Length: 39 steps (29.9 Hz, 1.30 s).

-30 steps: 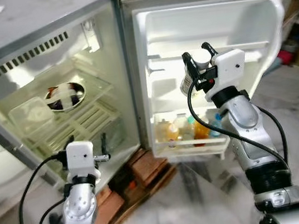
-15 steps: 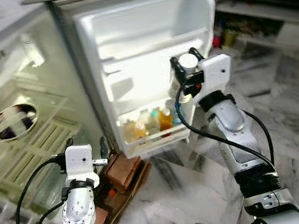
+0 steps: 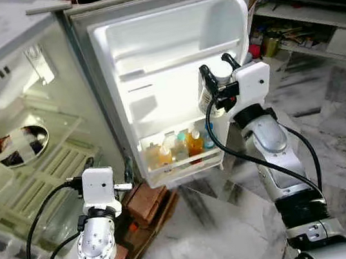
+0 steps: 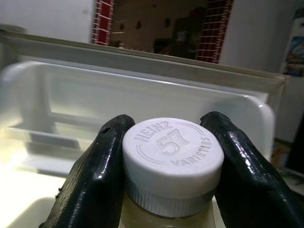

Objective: Restocking fridge

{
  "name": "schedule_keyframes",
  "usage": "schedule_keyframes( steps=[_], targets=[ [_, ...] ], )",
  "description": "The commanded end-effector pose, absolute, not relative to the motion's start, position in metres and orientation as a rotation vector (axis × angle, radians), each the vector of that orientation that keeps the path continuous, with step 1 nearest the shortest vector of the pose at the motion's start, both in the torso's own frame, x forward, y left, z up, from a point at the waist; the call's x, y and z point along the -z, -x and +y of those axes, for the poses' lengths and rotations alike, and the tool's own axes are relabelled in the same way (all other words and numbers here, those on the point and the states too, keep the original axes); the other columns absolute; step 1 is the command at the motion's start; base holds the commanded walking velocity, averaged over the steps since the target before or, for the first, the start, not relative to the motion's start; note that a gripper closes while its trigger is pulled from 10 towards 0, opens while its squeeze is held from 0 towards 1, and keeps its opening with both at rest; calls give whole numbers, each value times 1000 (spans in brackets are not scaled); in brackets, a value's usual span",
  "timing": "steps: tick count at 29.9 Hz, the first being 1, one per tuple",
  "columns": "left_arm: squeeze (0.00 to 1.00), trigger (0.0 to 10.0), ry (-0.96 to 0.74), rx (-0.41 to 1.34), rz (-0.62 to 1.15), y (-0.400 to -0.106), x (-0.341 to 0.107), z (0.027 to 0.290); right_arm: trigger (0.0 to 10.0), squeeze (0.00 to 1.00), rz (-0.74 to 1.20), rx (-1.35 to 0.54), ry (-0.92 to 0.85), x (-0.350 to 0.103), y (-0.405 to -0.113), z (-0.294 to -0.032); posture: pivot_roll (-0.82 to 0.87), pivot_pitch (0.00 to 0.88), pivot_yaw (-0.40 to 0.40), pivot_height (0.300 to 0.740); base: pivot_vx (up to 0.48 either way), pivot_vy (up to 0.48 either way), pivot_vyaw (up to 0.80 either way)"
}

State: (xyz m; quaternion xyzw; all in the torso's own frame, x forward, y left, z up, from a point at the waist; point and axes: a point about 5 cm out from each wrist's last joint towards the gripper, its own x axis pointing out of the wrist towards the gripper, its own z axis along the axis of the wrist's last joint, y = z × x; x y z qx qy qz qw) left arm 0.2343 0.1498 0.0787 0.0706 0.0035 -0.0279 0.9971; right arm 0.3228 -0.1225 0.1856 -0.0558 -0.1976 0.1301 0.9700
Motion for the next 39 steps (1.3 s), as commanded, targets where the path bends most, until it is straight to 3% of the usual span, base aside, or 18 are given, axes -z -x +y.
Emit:
schedule_keyframes(
  steps=[1, 10, 16, 27, 39],
  targets=[
    [0, 10000, -145, 64, -1, -233, -80, 150, 10000, 0, -537, -257, 139, -218, -324, -116, 115, 17, -6, 740, 315, 0, 0],
    [0, 10000, -143, 64, 0, -230, -80, 150, 10000, 0, -684, -258, 176, -259, -334, -110, 127, 22, -14, 740, 61, 0, 0],
    [0, 10000, -142, 59, 6, -228, -79, 150, 10000, 0, -703, -240, 199, -264, -339, -111, 130, 28, -13, 740, 0, 0, 0],
    [0, 10000, -157, 71, 0, -223, -84, 150, 10000, 0, -670, -164, 223, -284, -382, -128, 177, 61, -13, 740, 0, 0, 0],
    [0, 10000, -159, 71, 3, -222, -84, 151, 10000, 0, -693, -160, 227, -287, -388, -128, 179, 60, -13, 740, 0, 0, 0]
  ],
)
